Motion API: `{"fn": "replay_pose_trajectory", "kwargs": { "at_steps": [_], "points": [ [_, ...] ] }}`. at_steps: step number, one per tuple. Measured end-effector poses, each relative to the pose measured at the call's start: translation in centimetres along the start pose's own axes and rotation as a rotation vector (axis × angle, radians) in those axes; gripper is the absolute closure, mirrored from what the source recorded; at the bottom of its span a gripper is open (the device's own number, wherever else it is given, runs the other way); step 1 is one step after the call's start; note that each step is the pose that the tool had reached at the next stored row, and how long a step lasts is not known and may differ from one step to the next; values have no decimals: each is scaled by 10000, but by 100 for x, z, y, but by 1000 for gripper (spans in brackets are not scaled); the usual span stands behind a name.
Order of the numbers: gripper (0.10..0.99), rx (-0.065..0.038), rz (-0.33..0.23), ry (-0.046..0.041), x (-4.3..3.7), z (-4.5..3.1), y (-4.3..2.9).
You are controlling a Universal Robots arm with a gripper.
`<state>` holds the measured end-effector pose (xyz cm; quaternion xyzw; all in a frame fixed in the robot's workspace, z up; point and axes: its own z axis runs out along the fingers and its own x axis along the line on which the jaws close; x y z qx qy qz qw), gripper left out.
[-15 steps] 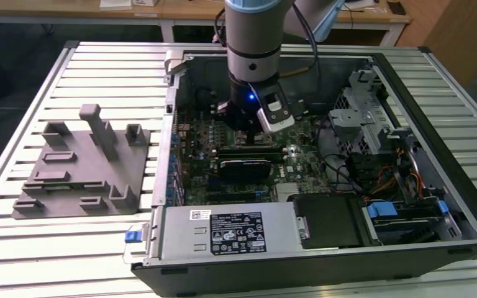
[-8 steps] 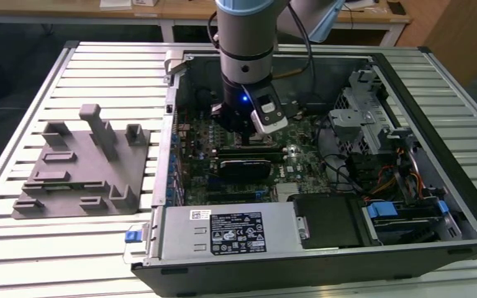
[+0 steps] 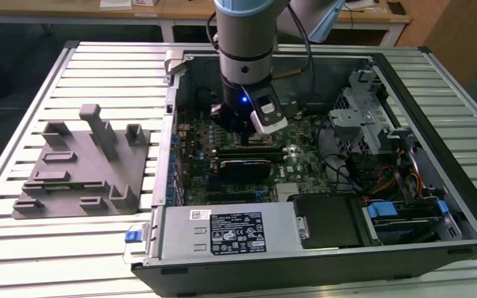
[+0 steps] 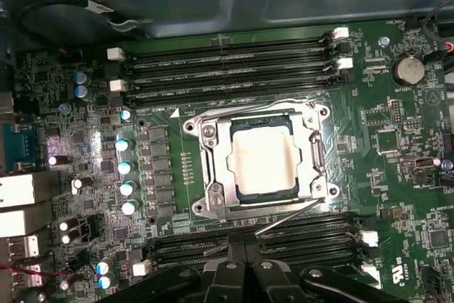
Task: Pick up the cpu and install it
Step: 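Install the second cpu locking lever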
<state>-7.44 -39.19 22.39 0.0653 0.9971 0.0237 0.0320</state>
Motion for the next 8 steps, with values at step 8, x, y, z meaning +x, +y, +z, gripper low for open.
{"fn": "replay_pose_trajectory", "kwargs": {
  "at_steps": [8],
  "points": [
    [980, -327, -84, 45, 4, 23, -52]
  ]
}}
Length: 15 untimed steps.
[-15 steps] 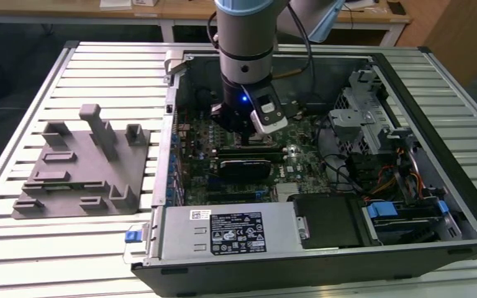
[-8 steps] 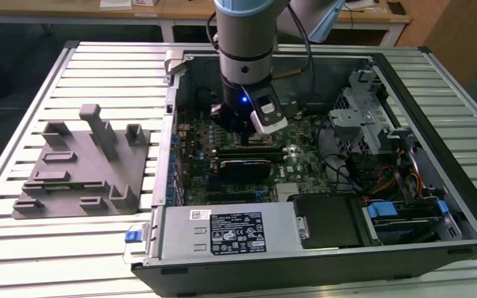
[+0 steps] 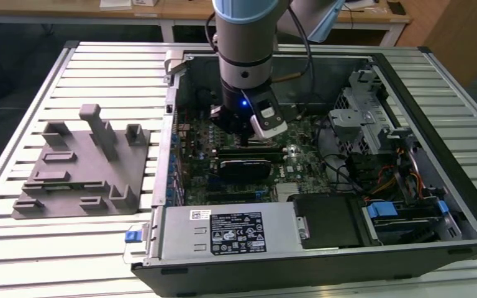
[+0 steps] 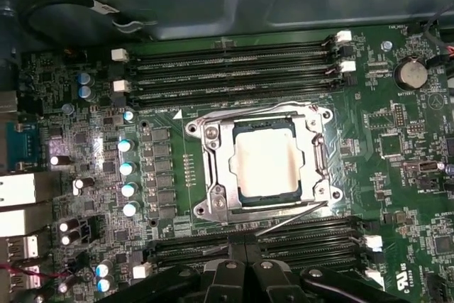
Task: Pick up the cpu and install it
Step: 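Install the second cpu locking lever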
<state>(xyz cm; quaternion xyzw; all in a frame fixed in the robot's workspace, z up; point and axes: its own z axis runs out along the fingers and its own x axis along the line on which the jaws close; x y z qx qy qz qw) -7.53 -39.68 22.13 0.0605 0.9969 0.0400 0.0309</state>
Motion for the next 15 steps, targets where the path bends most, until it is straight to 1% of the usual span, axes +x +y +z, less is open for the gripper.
{"fn": "replay_pose_trajectory", "kwargs": {
  "at_steps": [4, 6, 8, 9, 11, 15],
  "points": [
    [980, -222, -15, 30, 20, 4, -37],
    [980, -429, -27, 57, 41, 10, -48],
    [980, -596, -44, 79, 61, 20, -61],
    [980, -645, -53, 85, 70, 25, -72],
    [980, -707, -64, 94, 81, 38, -98],
    [980, -852, -78, 113, 83, 67, -143]
  ]
}}
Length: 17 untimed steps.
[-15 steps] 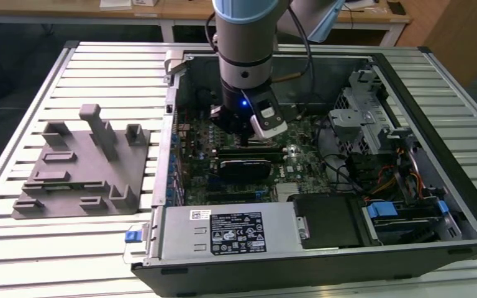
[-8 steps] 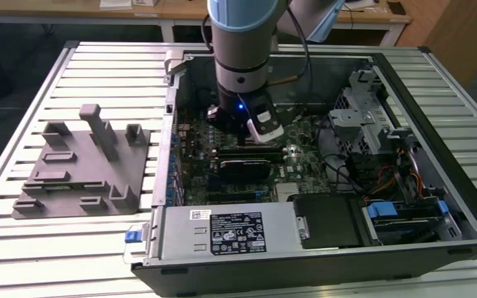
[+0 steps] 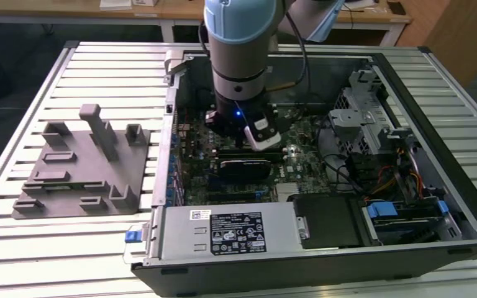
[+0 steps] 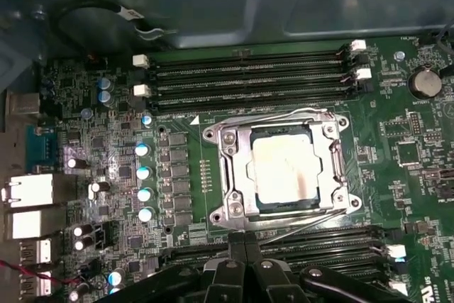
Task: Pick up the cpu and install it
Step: 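Install the second cpu locking lever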
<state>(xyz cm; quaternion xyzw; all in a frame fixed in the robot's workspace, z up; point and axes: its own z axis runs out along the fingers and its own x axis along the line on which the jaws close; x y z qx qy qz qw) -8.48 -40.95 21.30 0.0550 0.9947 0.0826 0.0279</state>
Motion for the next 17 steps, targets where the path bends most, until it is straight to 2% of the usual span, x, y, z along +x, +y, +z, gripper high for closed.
{"fn": "replay_pose_trajectory", "kwargs": {
  "at_steps": [4, 11, 15, 17],
  "points": [
    [980, -244, -5, 29, -2, 18, -34],
    [980, -796, 0, 94, -3, 59, -67],
    [980, -921, 0, 108, -3, 75, -71],
    [980, -1103, 3, 128, -3, 76, -74]
  ]
}}
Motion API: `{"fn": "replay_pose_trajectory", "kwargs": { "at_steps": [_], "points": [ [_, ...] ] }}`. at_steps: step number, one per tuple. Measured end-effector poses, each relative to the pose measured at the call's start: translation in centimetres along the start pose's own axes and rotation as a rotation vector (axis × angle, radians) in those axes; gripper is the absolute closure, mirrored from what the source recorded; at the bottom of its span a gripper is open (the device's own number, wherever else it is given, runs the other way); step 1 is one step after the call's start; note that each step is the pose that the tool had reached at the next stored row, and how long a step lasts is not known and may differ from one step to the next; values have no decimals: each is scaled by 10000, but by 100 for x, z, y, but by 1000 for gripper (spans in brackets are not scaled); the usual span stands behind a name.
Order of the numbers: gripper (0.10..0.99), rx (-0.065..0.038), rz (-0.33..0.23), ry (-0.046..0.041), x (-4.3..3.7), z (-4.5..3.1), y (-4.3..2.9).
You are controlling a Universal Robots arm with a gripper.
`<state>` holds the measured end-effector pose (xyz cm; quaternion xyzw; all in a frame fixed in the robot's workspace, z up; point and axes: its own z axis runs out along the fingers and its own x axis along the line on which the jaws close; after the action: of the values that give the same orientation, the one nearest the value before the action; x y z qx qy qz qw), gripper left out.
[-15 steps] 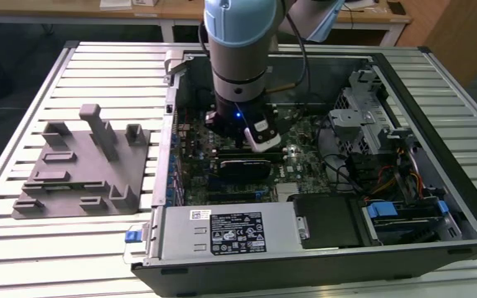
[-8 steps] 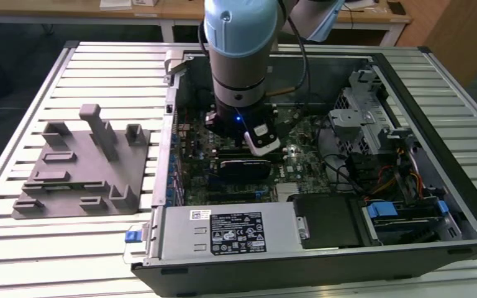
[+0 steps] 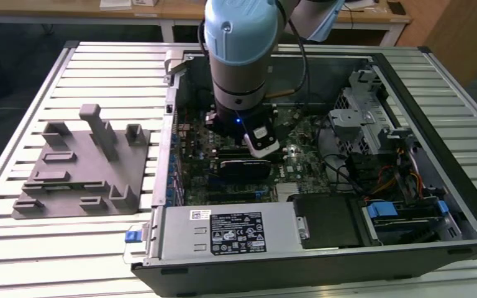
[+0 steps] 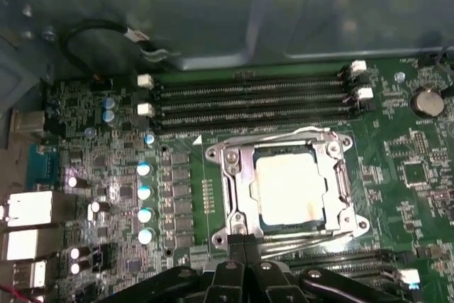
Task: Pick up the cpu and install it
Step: 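Install the second cpu locking lever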
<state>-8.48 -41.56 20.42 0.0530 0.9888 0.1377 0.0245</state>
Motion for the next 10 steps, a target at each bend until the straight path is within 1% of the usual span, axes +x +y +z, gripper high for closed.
{"fn": "replay_pose_trajectory", "kwargs": {
  "at_steps": [1, 2, 3, 5, 7, 10],
  "points": [
    [980, -112, 2, 12, -1, 1, -4],
    [980, -189, 4, 17, -1, 2, -11],
    [980, -227, 5, 23, -2, -2, -21],
    [980, -246, 6, 26, -4, -6, -36],
    [980, -249, 7, 27, -4, -15, -33],
    [980, -250, 6, 28, -6, -67, -18]
  ]
}}
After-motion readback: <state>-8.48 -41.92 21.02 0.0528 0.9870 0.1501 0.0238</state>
